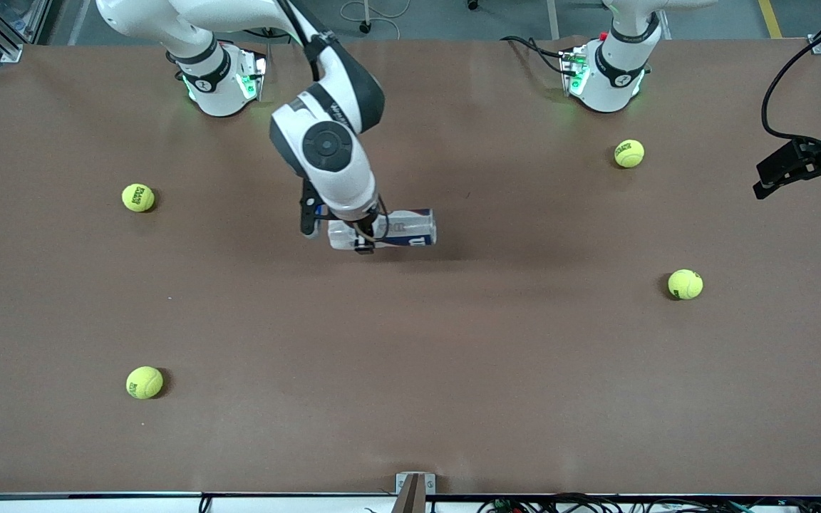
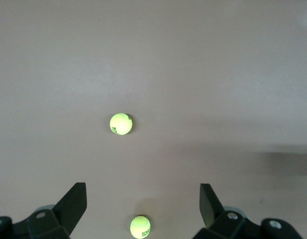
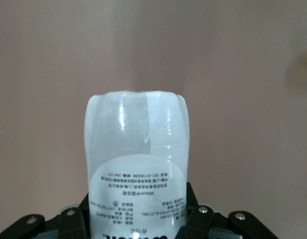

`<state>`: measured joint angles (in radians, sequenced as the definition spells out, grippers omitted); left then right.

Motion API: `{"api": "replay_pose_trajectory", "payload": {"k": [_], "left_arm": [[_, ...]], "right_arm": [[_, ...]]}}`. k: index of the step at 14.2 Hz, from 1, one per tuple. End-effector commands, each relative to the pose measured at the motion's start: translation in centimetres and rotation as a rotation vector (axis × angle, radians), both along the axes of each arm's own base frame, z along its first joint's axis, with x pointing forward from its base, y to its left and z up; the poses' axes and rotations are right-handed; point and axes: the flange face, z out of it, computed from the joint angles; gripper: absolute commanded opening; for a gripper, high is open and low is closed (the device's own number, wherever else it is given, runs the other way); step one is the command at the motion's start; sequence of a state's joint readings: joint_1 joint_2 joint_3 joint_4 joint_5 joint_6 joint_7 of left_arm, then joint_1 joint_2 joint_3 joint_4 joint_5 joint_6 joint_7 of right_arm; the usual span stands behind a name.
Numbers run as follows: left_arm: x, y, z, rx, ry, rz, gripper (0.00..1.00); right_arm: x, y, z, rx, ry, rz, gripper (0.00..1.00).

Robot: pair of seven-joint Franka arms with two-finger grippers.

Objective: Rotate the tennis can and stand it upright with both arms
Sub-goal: 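Drag the can with the right gripper toward the table middle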

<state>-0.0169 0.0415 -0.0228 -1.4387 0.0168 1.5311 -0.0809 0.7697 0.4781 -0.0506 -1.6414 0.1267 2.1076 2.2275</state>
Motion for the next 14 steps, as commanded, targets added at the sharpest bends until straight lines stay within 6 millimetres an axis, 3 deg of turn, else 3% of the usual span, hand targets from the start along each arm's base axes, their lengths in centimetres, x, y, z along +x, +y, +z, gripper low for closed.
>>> {"api": "replay_pose_trajectory", "payload": {"k": [1,10,14], "left_arm": [[-0.2,0.1,0.3,-0.009,0.0,0.009,1.0],[-0.1,0.1,0.2,-0.009,0.002,0.009,1.0],[-0.1,0.0,0.2,-0.009,0.002,0.007,1.0]], "right_arm": [[0.7,4.4,-2.7,-0.006,0.0,-0.038,0.68],[0.2,11.0,-8.5,-0.021,-0.041,-0.001,0.68],[0.0,12.5,-11.2,-0.053,-0.066,0.024,0.7]]}}
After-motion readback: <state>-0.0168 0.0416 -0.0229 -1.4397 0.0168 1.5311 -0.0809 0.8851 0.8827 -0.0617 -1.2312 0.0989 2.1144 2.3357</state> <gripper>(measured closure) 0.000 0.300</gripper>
